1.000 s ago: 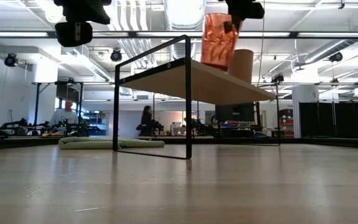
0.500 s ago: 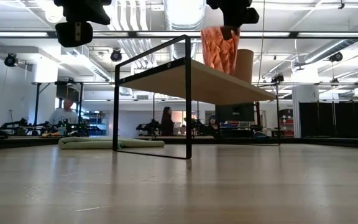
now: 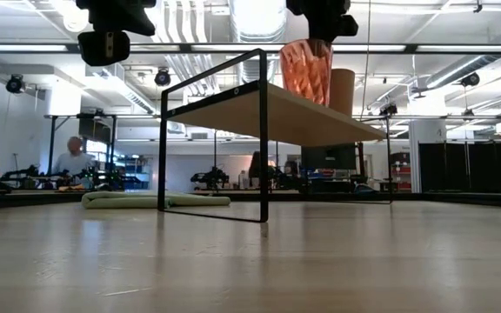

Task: Stack small to large cups/mugs on shelf
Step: Put the light blue cup on the shelf

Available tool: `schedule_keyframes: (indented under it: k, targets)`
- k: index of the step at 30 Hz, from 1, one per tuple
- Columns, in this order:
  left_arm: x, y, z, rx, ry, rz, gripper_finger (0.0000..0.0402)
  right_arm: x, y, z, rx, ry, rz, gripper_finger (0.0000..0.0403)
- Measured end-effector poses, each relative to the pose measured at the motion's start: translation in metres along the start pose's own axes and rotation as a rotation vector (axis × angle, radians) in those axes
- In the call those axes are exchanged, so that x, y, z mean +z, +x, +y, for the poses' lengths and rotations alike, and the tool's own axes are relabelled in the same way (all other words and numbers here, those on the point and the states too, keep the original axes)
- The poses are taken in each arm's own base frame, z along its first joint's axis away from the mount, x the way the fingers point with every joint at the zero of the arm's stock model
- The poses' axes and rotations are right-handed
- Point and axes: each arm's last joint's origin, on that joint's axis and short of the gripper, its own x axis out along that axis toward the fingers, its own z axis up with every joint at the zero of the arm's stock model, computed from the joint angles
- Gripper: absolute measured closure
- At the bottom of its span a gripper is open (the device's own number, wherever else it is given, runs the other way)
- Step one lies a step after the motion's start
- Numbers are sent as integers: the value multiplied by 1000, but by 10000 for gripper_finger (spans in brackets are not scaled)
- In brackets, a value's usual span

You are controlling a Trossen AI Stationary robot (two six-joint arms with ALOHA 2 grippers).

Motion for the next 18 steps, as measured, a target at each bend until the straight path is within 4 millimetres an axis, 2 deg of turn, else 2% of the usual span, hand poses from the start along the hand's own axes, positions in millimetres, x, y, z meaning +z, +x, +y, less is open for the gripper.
schedule_keyframes:
  k: [6,12,18]
  targets:
    - [0,0,0,4,0,-4,402,5,-1,2,19,3,-58,349]
    - [2,-1,-2,-10,-6,-16,402,-10,-10,6,109,-15,51,349]
    - [5,-1,-5,-41,0,-46,402,-19,-21,18,144,-59,32,349]
